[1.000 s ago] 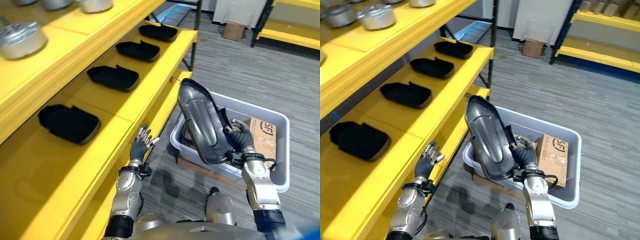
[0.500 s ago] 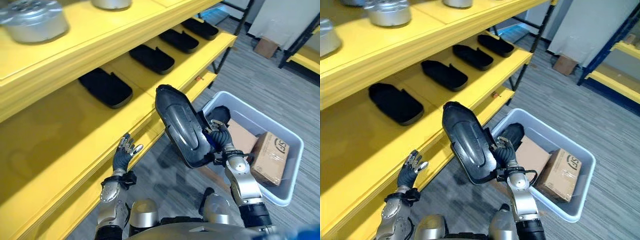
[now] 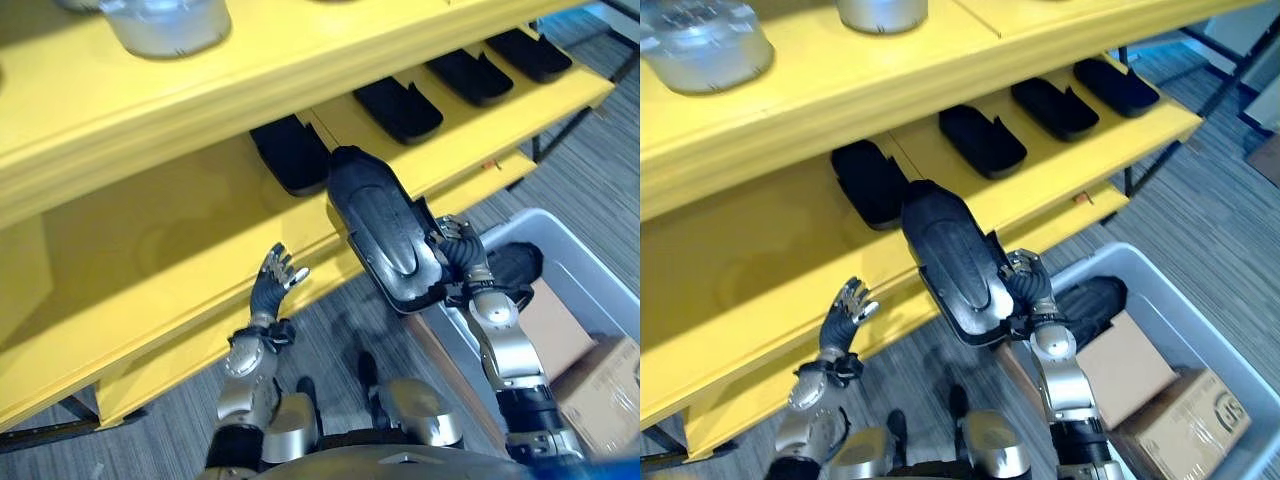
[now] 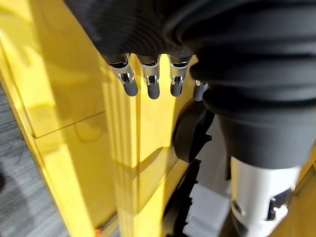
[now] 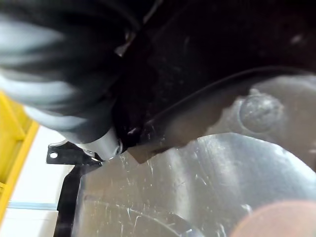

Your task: Move parts from the plastic box to the shelf.

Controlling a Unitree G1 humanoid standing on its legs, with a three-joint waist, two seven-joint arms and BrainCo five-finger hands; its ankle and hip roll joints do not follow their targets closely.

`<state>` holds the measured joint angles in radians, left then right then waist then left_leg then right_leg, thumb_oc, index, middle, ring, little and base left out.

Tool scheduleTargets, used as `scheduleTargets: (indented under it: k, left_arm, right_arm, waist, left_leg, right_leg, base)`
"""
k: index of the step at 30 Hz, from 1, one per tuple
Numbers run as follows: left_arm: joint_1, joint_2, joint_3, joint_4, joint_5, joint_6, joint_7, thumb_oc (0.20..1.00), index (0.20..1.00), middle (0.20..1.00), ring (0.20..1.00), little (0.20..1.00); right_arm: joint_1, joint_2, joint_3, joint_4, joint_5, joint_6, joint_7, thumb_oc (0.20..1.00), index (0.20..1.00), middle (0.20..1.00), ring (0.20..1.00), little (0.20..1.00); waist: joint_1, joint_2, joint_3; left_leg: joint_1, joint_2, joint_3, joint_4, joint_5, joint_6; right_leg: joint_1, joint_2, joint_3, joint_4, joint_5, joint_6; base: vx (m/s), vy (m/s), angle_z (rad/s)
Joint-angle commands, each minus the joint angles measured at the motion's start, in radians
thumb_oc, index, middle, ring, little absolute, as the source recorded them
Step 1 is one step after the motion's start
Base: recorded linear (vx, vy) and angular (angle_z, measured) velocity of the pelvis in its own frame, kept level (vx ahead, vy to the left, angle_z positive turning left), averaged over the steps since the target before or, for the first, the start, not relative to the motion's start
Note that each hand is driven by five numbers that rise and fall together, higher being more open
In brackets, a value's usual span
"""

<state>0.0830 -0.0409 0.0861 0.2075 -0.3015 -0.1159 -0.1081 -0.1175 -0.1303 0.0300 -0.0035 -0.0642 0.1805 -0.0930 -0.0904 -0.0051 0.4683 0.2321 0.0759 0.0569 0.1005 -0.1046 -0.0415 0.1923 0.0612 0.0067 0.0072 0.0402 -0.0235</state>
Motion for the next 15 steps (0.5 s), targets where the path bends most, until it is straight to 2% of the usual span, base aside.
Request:
scheduleTargets:
  k: [1, 3, 5, 7, 11, 13, 15]
  left_arm:
    - [-0.043, 0.004, 0.019, -0.077, 0.020, -0.063, -0.008, 1.000, 1.000, 1.000, 1.000, 1.000]
    - [-0.039, 0.001, 0.031, -0.091, 0.027, -0.067, -0.007, 1.000, 1.000, 1.000, 1.000, 1.000]
    - [-0.028, 0.003, 0.027, -0.105, 0.027, -0.065, -0.013, 1.000, 1.000, 1.000, 1.000, 1.000]
    - [-0.020, 0.002, 0.020, -0.108, 0.024, -0.062, -0.025, 1.000, 1.000, 1.000, 1.000, 1.000]
    - [-0.009, 0.006, 0.010, -0.096, 0.023, -0.063, -0.049, 1.000, 1.000, 1.000, 1.000, 1.000]
    - [-0.016, 0.013, 0.008, -0.101, 0.023, -0.056, -0.053, 1.000, 1.000, 1.000, 1.000, 1.000]
    - [-0.019, 0.016, 0.003, -0.104, 0.025, -0.054, -0.054, 1.000, 1.000, 1.000, 1.000, 1.000]
  right_arm:
    - [-0.027, 0.005, -0.045, -0.120, 0.010, -0.058, -0.015, 0.200, 0.200, 0.200, 0.200, 0.200]
    - [-0.036, -0.002, -0.028, -0.133, 0.026, -0.047, -0.017, 0.200, 0.200, 0.200, 0.200, 0.200]
    - [-0.040, -0.006, -0.017, -0.138, 0.031, -0.044, -0.016, 0.200, 0.200, 0.200, 0.200, 0.200]
    - [-0.038, -0.001, -0.012, -0.139, 0.031, -0.043, -0.013, 0.200, 0.200, 0.200, 0.200, 0.200]
    - [-0.014, 0.045, -0.003, -0.127, 0.029, -0.043, 0.007, 0.200, 0.200, 0.200, 0.200, 0.200]
    - [-0.014, 0.056, 0.004, -0.128, 0.026, -0.043, 0.008, 0.200, 0.200, 0.200, 0.200, 0.200]
    - [-0.019, 0.061, 0.014, -0.135, 0.022, -0.045, 0.009, 0.200, 0.200, 0.200, 0.200, 0.200]
  waist:
    - [0.014, 0.002, -0.032]
    - [0.027, 0.000, -0.016]
    - [0.030, -0.010, 0.007]
    - [0.027, -0.018, 0.022]
    - [0.028, -0.013, -0.008]
    - [0.023, -0.009, -0.023]
    - [0.021, 0.001, -0.034]
  left_leg:
    - [0.067, -0.002, 0.021, -0.188, 0.152, 0.028]
    - [0.072, 0.001, 0.038, -0.188, 0.194, 0.020]
    - [0.084, 0.006, 0.058, -0.118, 0.188, 0.015]
    - [0.128, 0.057, 0.099, -0.081, 0.180, 0.022]
    - [0.202, 0.176, 0.144, -0.126, 0.196, 0.032]
    - [0.223, 0.213, 0.148, -0.168, 0.214, 0.029]
    - [0.211, 0.216, 0.126, -0.188, 0.203, 0.026]
  right_leg:
    - [-0.008, -0.013, -0.014, 0.076, 0.007, 0.042]
    - [0.018, -0.015, -0.035, 0.057, 0.011, 0.044]
    - [0.025, -0.028, -0.050, 0.079, 0.024, 0.047]
    - [0.025, -0.043, -0.061, 0.109, 0.033, 0.055]
    - [0.025, -0.050, -0.055, 0.153, 0.023, 0.073]
    - [0.018, -0.055, -0.050, 0.176, 0.014, 0.073]
    - [0.005, -0.057, -0.037, 0.183, 0.005, 0.063]
  base:
    - [-0.09, -0.207, 0.11]
    - [-0.07, -0.164, 0.16]
    - [-0.02, -0.099, 0.20]
    - [0.00, -0.059, 0.44]
    - [0.02, -0.004, 0.29]
    - [0.01, 0.079, 0.06]
    - [-0.03, 0.136, 0.04]
